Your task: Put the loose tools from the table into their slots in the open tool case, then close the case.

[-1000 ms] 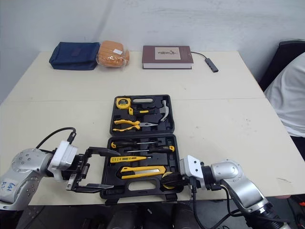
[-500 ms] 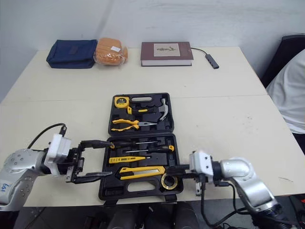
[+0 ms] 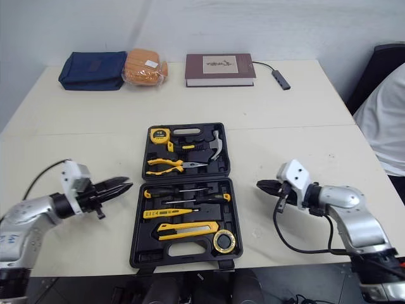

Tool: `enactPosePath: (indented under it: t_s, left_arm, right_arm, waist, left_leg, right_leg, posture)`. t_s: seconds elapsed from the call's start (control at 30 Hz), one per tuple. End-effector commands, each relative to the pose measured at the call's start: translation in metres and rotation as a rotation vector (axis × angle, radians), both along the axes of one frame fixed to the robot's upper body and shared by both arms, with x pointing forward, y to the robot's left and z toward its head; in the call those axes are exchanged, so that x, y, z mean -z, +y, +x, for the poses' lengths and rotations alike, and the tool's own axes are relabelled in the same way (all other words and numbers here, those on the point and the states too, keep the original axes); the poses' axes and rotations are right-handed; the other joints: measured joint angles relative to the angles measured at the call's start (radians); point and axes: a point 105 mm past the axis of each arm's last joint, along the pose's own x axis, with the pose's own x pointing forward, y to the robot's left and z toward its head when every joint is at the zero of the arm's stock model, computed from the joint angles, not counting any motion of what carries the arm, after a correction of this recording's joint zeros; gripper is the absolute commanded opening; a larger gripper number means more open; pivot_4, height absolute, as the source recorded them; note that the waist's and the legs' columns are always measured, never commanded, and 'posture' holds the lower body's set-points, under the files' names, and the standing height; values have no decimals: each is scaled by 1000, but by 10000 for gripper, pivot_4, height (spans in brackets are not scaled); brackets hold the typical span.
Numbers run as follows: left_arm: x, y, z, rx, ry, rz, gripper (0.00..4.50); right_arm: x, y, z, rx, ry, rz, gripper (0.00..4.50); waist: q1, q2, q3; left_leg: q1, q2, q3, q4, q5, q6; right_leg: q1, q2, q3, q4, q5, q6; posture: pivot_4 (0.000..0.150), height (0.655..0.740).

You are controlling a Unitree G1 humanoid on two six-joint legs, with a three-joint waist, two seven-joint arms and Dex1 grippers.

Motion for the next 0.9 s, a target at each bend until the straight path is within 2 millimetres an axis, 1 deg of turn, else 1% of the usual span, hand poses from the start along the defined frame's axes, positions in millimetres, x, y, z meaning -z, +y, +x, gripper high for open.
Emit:
enactPosePath:
  t_s: [0.03, 0.07, 0.13, 0.2, 0.33, 0.43, 0.57, 0.73, 0.8, 0.9]
  left_arm:
    - [-2, 0, 5, -22, -2, 17, 641]
    - [-1, 1, 6, -26, -3, 26, 641]
    - [5, 2, 11, -64, 17, 45, 641]
    - [9, 0, 14, -82, 28, 48, 641]
    - [11, -4, 16, -76, 24, 39, 641]
    - [11, -10, 18, -67, 22, 27, 641]
    - [11, -20, 21, -38, 17, 23, 641]
    - [11, -32, 33, -23, 0, 30, 641]
    - [10, -38, 36, 0, -3, 22, 641]
    - [8, -52, 36, 69, -6, 15, 641]
  right_arm:
    - [-6, 8, 8, -12, -54, -13, 0]
    - [-6, 10, 10, -3, -53, 1, 0]
    - [-5, 21, 16, 1, -55, 18, 0]
    - [-2, 35, 22, -12, -75, 15, 0]
    - [-4, 47, 33, -12, -103, 23, 0]
    - [-6, 58, 37, -48, -107, 21, 0]
    - [-5, 67, 35, -97, -93, 18, 0]
    - [-4, 79, 29, -156, -79, 16, 0]
    - [-4, 80, 28, -168, -83, 6, 0]
    - [-4, 77, 21, -185, -59, -4, 0]
  waist:
    - [0, 0, 0]
    - [0, 0, 0]
    - [0, 0, 0]
    - [-2, 0, 0]
    - [-4, 0, 0]
    - [-5, 0, 0]
    - [-4, 0, 0]
    - [-1, 0, 0]
    - [0, 0, 0]
    - [4, -1, 0]
  left_leg:
    - [-1, 0, 1, 0, 1, 0]
    - [-4, 0, 1, 0, 1, 0]
    - [-10, 0, 2, 4, 3, 1]
    - [-10, 0, 2, 6, 3, 1]
    - [-10, 0, 2, 9, 4, 1]
    - [-10, 0, 2, 9, 4, 1]
    - [-10, 0, 1, 9, 4, 0]
    - [-10, -1, 2, 10, 4, 1]
    - [-10, -1, 2, 10, 4, 1]
    - [-10, -1, 1, 11, 4, 1]
  right_leg:
    - [-2, 1, 0, 2, 0, 0]
    - [-4, 1, 0, 4, 0, 0]
    - [-10, 0, 0, 9, 0, 0]
    - [-10, 0, 1, 11, 0, 0]
    - [-10, -1, 2, 13, 0, 0]
    - [-11, -1, 2, 13, 0, 0]
    - [-11, -1, 1, 13, 0, 0]
    - [-10, -1, 1, 14, 0, 0]
    - [-10, -1, 1, 14, 0, 0]
    - [-10, -1, 1, 14, 0, 0]
  posture:
    - [1500, 7400]
    - [1500, 7400]
    - [1500, 7400]
    - [1500, 7400]
    - [1500, 7400]
    - [1500, 7400]
    - [1500, 7400]
    - [1500, 7400]
    - [1500, 7400]
    - [1500, 7400]
